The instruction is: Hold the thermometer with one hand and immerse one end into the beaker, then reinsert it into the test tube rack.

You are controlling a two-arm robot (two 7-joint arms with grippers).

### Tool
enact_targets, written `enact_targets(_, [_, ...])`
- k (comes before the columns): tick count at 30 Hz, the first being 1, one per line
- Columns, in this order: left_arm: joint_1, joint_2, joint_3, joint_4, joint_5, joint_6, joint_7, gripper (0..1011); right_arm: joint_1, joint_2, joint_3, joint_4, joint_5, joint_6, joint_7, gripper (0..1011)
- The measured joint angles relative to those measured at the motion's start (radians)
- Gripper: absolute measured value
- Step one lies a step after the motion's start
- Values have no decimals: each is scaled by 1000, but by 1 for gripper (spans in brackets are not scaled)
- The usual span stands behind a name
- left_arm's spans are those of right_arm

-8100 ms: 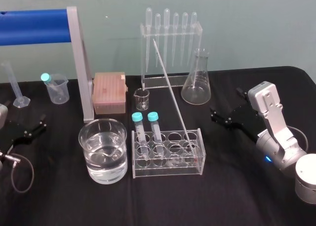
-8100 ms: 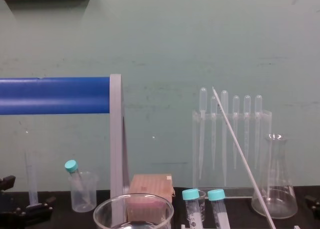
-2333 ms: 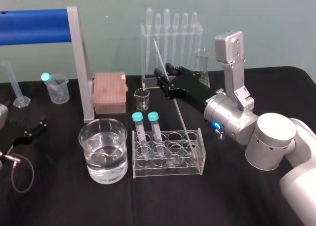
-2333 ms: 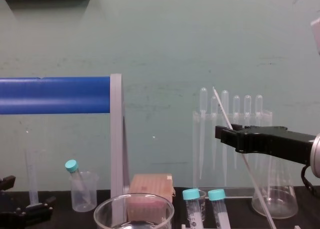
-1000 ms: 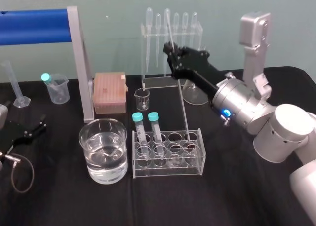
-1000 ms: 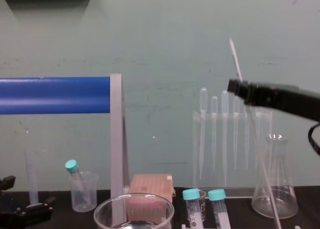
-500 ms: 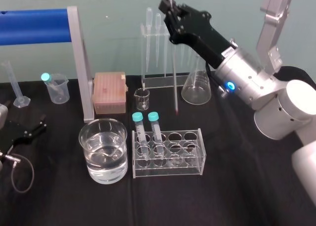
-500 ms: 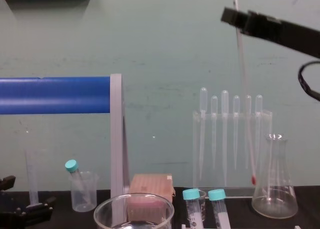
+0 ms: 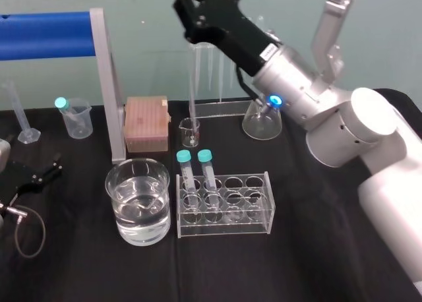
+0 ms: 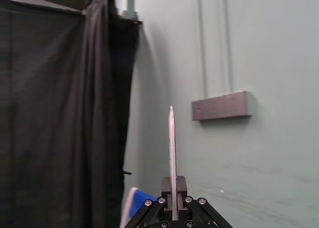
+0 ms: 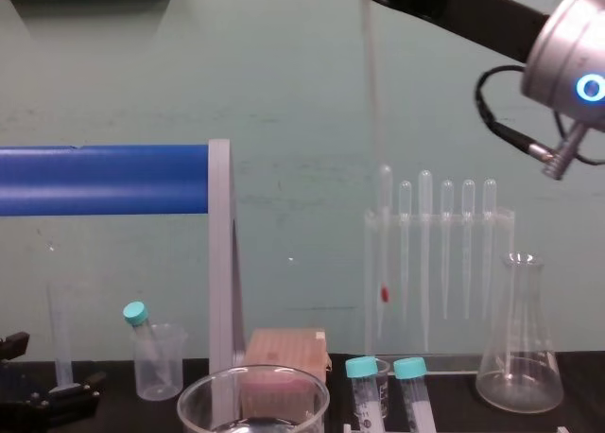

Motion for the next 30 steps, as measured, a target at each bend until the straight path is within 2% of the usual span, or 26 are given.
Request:
enact_targets(2, [0,0,0,0,0,0,0,1008,19,-7,-26,16,7,-6,21,53])
enact_targets(7, [0,0,0,0,0,0,0,1008,40,-19,-56,40,18,-12,43,53])
enact_targets(20, [0,0,0,0,0,0,0,1008,95,-79,-159,157,53,-25,102,53])
enact_targets(25, [0,0,0,0,0,0,0,1008,103,-98,-182,202,67,-28,117,53])
enact_targets(30, [0,0,0,0,0,0,0,1008,102,-109,-188,231,76,-35,118,53])
